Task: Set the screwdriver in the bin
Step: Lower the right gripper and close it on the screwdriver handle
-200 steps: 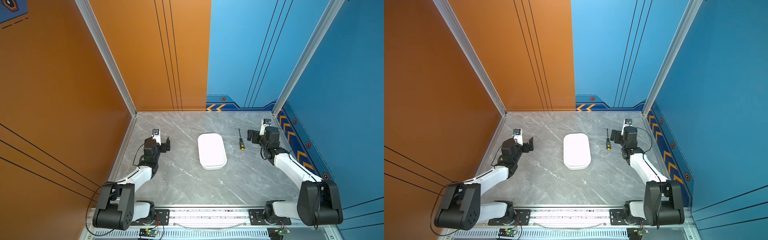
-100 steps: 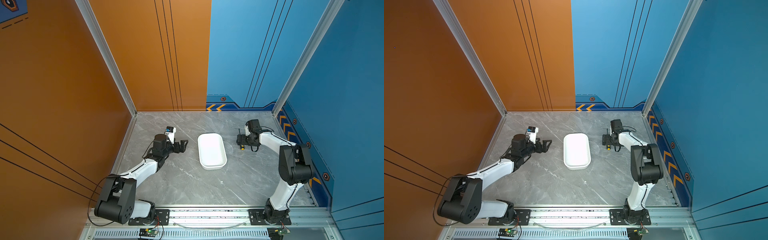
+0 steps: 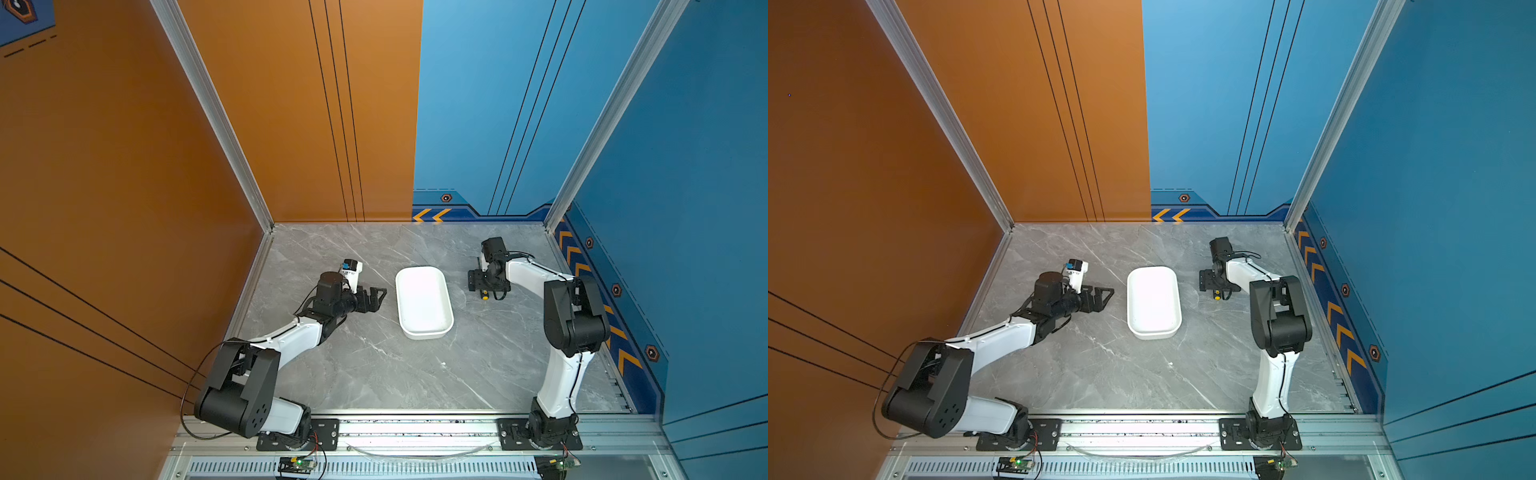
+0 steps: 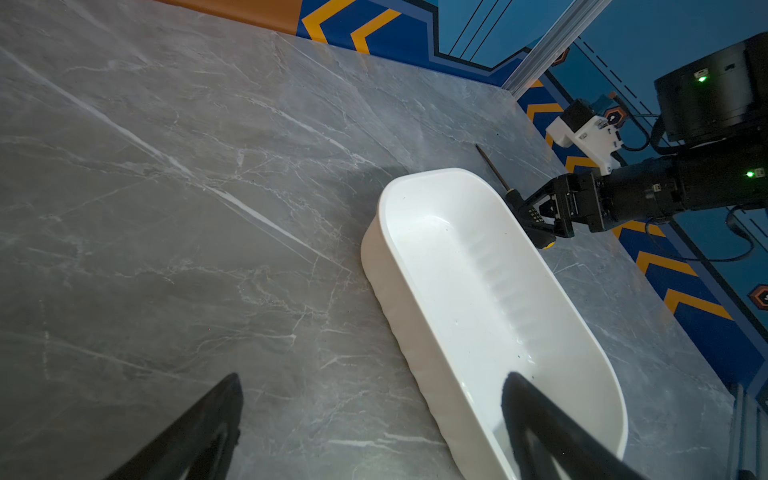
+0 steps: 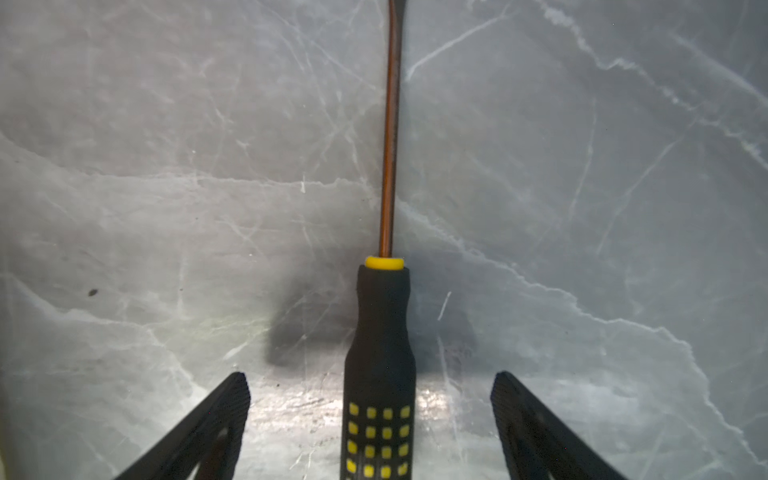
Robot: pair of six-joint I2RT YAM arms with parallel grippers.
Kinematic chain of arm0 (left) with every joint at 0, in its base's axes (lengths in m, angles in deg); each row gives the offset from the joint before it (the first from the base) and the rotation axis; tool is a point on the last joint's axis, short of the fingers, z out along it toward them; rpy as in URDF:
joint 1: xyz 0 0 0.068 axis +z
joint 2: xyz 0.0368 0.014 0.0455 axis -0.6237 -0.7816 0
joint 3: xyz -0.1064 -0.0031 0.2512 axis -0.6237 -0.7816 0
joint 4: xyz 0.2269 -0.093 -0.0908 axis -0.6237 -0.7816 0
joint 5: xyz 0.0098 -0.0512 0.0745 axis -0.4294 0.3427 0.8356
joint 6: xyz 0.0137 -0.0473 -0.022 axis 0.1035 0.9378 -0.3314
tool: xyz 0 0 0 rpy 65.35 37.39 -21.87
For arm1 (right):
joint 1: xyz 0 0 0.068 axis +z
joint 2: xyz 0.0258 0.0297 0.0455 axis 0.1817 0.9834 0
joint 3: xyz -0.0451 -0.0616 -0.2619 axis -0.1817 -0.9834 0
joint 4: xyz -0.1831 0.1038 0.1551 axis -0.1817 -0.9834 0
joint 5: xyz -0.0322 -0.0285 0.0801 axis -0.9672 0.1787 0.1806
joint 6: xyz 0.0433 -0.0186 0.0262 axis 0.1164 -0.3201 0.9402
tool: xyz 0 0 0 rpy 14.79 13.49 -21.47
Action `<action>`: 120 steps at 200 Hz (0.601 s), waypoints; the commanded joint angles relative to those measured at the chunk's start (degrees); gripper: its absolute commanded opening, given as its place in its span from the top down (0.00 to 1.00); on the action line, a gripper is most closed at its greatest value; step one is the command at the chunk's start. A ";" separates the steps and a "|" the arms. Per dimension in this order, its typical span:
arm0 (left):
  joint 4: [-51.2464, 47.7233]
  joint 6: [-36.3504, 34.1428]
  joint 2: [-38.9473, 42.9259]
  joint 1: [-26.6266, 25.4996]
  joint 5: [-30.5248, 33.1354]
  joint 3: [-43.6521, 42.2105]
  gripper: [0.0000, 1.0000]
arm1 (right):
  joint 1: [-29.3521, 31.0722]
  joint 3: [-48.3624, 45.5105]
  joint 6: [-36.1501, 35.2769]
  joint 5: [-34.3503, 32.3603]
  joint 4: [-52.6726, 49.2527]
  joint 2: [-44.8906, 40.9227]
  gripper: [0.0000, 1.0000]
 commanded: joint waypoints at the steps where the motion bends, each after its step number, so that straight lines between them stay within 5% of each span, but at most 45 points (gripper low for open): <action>1: 0.27 0.68 -0.67 -1.19 -0.73 -0.12 0.02 | -0.42 1.62 0.68 -1.19 -2.42 1.27 0.12; 120: 0.26 1.04 -5.68 -5.11 -1.34 2.12 0.02 | -0.53 2.81 0.89 -0.99 -4.62 2.91 0.49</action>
